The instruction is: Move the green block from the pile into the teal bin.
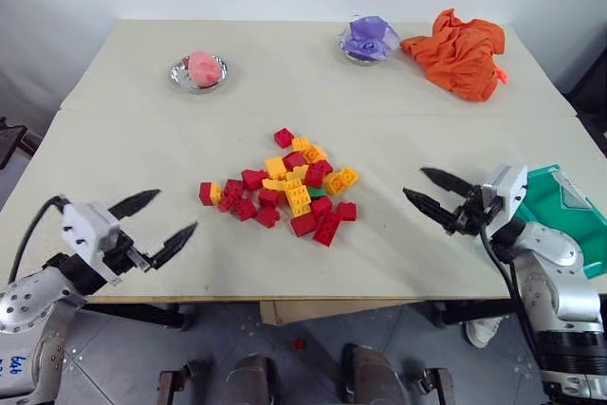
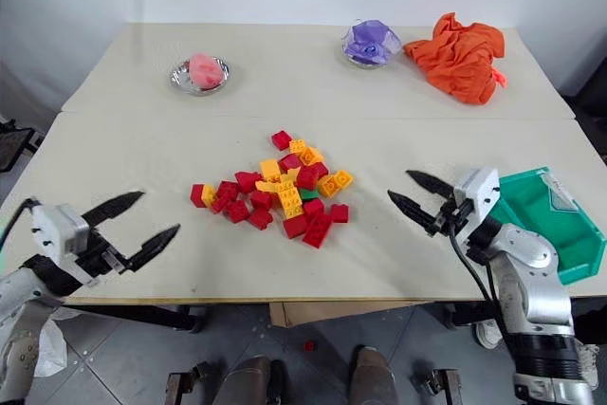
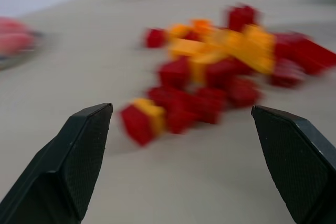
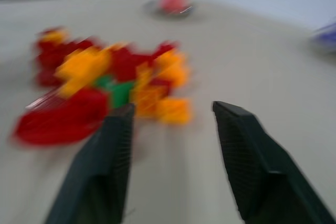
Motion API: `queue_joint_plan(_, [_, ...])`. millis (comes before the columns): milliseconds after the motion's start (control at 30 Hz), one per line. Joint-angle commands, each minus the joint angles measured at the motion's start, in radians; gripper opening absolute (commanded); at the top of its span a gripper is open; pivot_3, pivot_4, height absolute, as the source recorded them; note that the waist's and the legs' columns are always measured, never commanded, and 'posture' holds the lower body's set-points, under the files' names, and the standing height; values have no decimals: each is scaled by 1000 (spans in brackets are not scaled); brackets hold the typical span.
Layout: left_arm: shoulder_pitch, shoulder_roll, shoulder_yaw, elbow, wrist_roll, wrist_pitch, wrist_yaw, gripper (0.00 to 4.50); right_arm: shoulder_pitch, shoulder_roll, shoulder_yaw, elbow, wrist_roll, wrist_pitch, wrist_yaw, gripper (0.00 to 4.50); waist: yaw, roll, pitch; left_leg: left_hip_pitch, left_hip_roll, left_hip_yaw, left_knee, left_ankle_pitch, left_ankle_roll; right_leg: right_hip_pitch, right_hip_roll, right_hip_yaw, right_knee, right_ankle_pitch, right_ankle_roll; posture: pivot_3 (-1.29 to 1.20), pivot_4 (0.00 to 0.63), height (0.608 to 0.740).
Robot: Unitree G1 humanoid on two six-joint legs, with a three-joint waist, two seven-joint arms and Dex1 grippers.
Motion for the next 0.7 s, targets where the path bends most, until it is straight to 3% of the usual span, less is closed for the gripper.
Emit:
queue_joint_plan(33, [-31,9,-35,7,-1,-27,-62,4500,-42,6,110,-72,-8,65,66,1124,-1,0,0,0,0,0,0,0,0,0,0,0,0,0,0,0,150,740])
queue_joint_plan(133, [-70,-11,-50,32,2,-25,-56,4500,-98,74,212,-93,-47,82,52,57,-1,0,0,0,0,0,0,0,-1,0,0,0,0,0,0,0,150,740])
queue_joint_plan(267, [-97,-36,-53,57,15,-27,-38,4500,-199,217,357,-59,-153,102,-23,21,-1,0,0,0,1,0,0,0,-1,-1,1,0,1,0,0,0,150,740])
queue_joint_plan(400, [-104,-55,-52,64,23,-33,-17,4500,-382,377,456,146,-279,131,-119,21,-3,0,0,0,1,0,1,0,-1,-1,1,0,2,0,0,0,150,740])
queue_joint_plan(500, [-109,-65,-52,59,31,-36,0,4500,-533,454,426,364,-347,69,-210,21,-1,0,0,0,1,0,1,1,-1,-2,1,0,3,0,0,0,150,740])
queue_joint_plan(700, [-105,-75,-52,54,41,-41,17,4500,-734,452,337,685,-388,-52,-259,21,-5,0,0,-1,0,1,1,0,-2,-3,1,-1,3,0,0,0,150,740])
